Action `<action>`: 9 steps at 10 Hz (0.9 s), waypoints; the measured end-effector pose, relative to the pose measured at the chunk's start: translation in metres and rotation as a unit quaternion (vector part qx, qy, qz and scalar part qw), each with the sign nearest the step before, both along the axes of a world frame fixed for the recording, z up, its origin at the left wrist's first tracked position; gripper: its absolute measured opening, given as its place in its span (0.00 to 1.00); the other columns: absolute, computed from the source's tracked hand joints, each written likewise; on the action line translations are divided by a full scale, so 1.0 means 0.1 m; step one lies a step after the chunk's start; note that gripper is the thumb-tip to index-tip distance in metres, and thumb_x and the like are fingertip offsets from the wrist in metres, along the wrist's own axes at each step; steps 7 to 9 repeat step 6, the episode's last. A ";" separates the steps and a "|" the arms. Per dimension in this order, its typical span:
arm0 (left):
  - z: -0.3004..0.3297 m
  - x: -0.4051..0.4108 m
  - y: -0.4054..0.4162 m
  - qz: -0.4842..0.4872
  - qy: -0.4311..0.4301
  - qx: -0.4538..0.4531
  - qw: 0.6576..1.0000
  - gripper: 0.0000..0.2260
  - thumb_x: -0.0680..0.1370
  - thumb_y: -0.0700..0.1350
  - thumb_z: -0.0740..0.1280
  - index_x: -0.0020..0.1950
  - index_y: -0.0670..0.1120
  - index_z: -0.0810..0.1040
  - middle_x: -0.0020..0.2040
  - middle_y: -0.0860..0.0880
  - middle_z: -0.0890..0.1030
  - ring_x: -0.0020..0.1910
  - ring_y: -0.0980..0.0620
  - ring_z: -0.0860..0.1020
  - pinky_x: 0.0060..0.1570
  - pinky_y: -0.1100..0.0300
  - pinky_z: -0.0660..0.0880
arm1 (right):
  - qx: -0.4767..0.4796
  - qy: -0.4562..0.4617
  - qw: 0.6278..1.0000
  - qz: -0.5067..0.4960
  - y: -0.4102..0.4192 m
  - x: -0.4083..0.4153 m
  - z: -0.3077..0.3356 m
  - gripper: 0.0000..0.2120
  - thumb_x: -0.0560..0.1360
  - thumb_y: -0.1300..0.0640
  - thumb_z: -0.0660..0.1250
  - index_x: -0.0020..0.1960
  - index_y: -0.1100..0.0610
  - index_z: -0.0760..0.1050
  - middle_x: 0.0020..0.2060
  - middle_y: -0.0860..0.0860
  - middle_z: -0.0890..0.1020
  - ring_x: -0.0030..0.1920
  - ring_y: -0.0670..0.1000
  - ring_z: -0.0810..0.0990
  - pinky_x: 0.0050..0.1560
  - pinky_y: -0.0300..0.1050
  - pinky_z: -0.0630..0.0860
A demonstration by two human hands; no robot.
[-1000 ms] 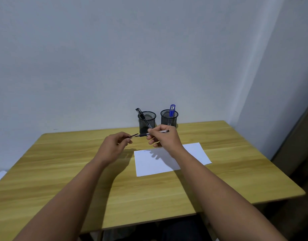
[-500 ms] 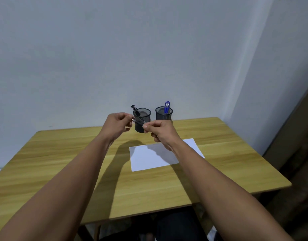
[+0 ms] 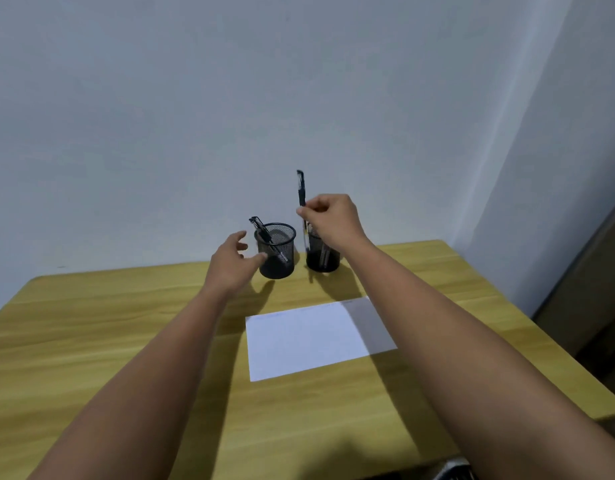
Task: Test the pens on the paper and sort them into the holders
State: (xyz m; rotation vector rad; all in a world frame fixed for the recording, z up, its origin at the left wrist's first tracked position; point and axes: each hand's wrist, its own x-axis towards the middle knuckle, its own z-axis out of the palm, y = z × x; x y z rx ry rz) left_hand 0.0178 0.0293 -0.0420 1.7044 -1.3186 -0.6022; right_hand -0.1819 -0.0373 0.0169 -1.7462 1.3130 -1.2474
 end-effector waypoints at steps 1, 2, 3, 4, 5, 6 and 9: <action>-0.17 -0.04 -0.21 -0.009 0.013 0.023 1.000 0.43 0.71 0.53 0.79 0.81 0.50 0.60 0.74 0.45 0.72 0.66 0.45 0.75 0.67 0.48 0.72 | -0.028 0.028 0.999 -0.019 -0.24 0.17 0.10 0.05 0.78 0.54 0.77 0.48 0.55 0.87 0.42 0.48 0.87 0.47 0.50 0.85 0.53 0.44 0.80; -0.29 -0.09 -0.40 -0.029 0.024 0.039 0.999 0.50 0.65 0.61 0.81 0.80 0.55 0.59 0.75 0.48 0.72 0.73 0.47 0.72 0.70 0.46 0.70 | -0.031 0.074 0.996 -0.025 -0.40 0.37 0.08 0.06 0.78 0.53 0.76 0.47 0.55 0.87 0.38 0.47 0.86 0.45 0.51 0.85 0.51 0.44 0.80; -0.40 -0.12 -0.56 -0.015 0.032 0.012 0.999 0.43 0.59 0.67 0.78 0.71 0.59 0.68 0.61 0.58 0.81 0.62 0.53 0.79 0.64 0.46 0.76 | -0.024 0.162 0.986 -0.020 -0.53 0.53 -0.05 0.06 0.78 0.52 0.76 0.49 0.54 0.87 0.41 0.49 0.87 0.47 0.54 0.85 0.48 0.44 0.77; -0.43 -0.19 -0.61 -0.006 0.036 -0.016 0.999 0.35 0.62 0.66 0.76 0.66 0.58 0.72 0.56 0.60 0.82 0.58 0.55 0.80 0.60 0.47 0.78 | -0.010 0.254 0.967 -0.001 -0.57 0.62 -0.20 0.08 0.78 0.53 0.75 0.53 0.56 0.87 0.50 0.54 0.89 0.52 0.57 0.86 0.47 0.44 0.76; -0.42 -0.20 -0.60 -0.013 0.041 -0.018 0.999 0.34 0.63 0.66 0.76 0.65 0.58 0.72 0.57 0.59 0.82 0.57 0.55 0.80 0.59 0.46 0.79 | -0.006 0.303 0.953 -0.001 -0.52 0.65 -0.28 0.11 0.77 0.51 0.75 0.56 0.56 0.86 0.52 0.55 0.88 0.54 0.59 0.86 0.50 0.48 0.81; -0.38 -0.19 -0.55 -0.001 0.056 -0.018 0.998 0.45 0.62 0.64 0.79 0.75 0.57 0.65 0.66 0.53 0.78 0.65 0.50 0.78 0.63 0.45 0.76 | -0.022 0.199 0.980 -0.025 -0.47 0.56 -0.18 0.10 0.77 0.51 0.75 0.55 0.55 0.87 0.52 0.53 0.89 0.54 0.55 0.86 0.54 0.47 0.81; -0.38 -0.19 -0.55 -0.001 0.056 -0.018 0.998 0.45 0.62 0.64 0.79 0.75 0.57 0.65 0.66 0.53 0.78 0.65 0.50 0.78 0.63 0.45 0.76 | -0.022 0.199 0.980 -0.025 -0.47 0.56 -0.18 0.10 0.77 0.51 0.75 0.55 0.55 0.87 0.52 0.53 0.89 0.54 0.55 0.86 0.54 0.47 0.81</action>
